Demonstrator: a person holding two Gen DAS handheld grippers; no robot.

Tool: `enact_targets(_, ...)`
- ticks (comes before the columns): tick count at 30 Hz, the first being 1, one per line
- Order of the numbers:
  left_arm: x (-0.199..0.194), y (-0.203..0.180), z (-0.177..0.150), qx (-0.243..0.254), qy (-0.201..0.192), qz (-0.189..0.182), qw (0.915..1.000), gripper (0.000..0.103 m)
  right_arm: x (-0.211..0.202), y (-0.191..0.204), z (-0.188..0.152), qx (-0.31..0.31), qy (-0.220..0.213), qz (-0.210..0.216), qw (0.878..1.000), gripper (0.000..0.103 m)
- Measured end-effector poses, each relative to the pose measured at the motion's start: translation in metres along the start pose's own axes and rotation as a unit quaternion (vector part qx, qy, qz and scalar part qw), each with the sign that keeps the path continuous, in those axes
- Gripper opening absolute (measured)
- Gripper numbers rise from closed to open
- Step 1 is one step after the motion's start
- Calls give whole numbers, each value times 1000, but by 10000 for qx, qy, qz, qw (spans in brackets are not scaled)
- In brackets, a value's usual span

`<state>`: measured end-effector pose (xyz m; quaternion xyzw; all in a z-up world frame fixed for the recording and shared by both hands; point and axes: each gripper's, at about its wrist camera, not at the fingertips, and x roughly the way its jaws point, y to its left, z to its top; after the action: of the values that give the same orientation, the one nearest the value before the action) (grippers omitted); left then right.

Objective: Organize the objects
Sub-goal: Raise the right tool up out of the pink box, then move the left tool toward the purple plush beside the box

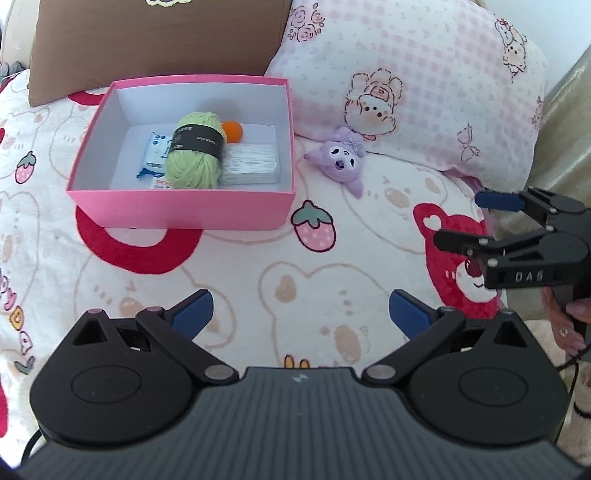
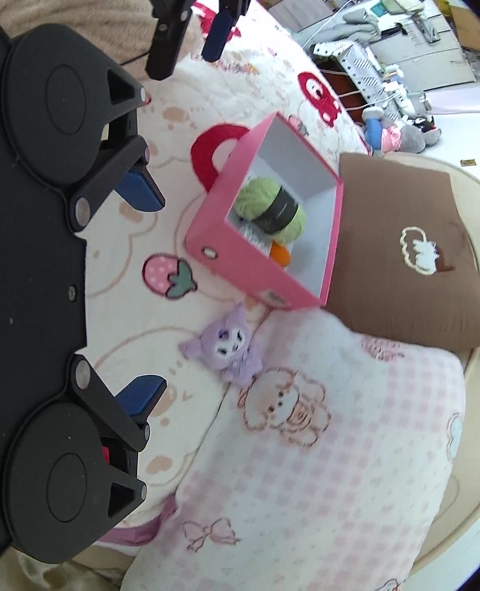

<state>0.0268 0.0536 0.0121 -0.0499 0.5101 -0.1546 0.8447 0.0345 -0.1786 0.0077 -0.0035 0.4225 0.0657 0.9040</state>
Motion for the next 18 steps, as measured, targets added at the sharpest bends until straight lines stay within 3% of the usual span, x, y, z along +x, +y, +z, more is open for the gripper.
enact_targets(4,18,-8,1,-22,-57,-27,10000,103,12,-9,-9,-82,138,-323,9993,97)
enact_targets(7,27,-17,-1,-153,-401,88,9990,103,18,-20,-15,75,111,-267,9996,97)
enact_targets(12,49,-39,6,-114,-366,-251,9989,103,34,-23,-18,14,48,-483,9988,95)
enact_targets(18,65,-58,17,-103,-420,-170,9989,103,39,-29,-16,98,-281,-214,9993,92)
